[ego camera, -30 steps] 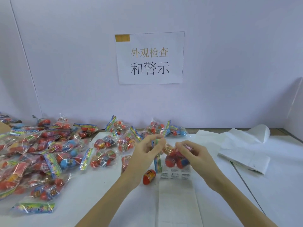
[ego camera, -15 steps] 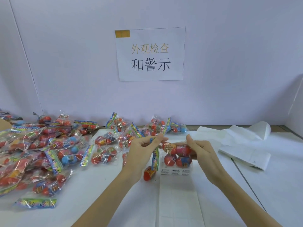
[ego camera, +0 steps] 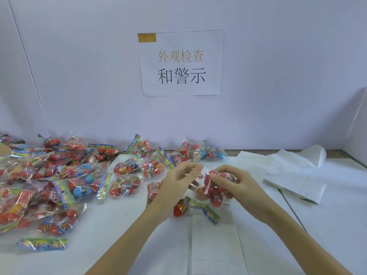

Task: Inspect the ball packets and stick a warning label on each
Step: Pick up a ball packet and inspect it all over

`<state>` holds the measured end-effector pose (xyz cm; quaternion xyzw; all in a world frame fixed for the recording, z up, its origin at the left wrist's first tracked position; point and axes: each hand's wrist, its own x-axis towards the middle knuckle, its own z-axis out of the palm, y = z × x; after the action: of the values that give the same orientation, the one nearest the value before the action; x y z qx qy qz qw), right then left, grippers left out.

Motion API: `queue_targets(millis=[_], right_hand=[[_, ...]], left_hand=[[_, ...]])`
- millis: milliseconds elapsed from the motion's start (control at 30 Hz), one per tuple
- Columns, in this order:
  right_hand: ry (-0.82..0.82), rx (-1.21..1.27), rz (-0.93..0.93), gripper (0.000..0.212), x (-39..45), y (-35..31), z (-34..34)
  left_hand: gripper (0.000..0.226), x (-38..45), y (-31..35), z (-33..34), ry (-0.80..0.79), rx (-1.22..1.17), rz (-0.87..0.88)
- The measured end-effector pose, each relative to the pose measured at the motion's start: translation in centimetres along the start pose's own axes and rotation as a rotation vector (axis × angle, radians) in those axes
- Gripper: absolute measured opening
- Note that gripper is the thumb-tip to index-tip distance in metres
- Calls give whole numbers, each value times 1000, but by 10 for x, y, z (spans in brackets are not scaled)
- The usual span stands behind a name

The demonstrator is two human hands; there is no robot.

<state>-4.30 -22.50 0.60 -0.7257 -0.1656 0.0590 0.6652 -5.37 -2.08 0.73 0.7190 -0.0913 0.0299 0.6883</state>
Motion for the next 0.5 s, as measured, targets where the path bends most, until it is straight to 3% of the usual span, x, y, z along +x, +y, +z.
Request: queue_targets(millis=[67, 167, 333, 400, 500], right_hand=[[13, -27, -21, 39, -1, -1, 4], [61, -77, -26, 75, 0, 2, 5], [103, -192, -75, 68, -2, -3, 6], [95, -120, -19, 70, 0, -4, 6], [19, 15, 30, 51, -1, -5, 6]], left_hand=[[23, -1, -3, 2, 29, 35, 47], [12, 0, -6, 1, 89, 48, 93], [13, 2, -3, -1, 124, -31, 88], [13, 3, -5, 0, 128, -39, 94], [15, 2, -6, 3, 144, -83, 71]])
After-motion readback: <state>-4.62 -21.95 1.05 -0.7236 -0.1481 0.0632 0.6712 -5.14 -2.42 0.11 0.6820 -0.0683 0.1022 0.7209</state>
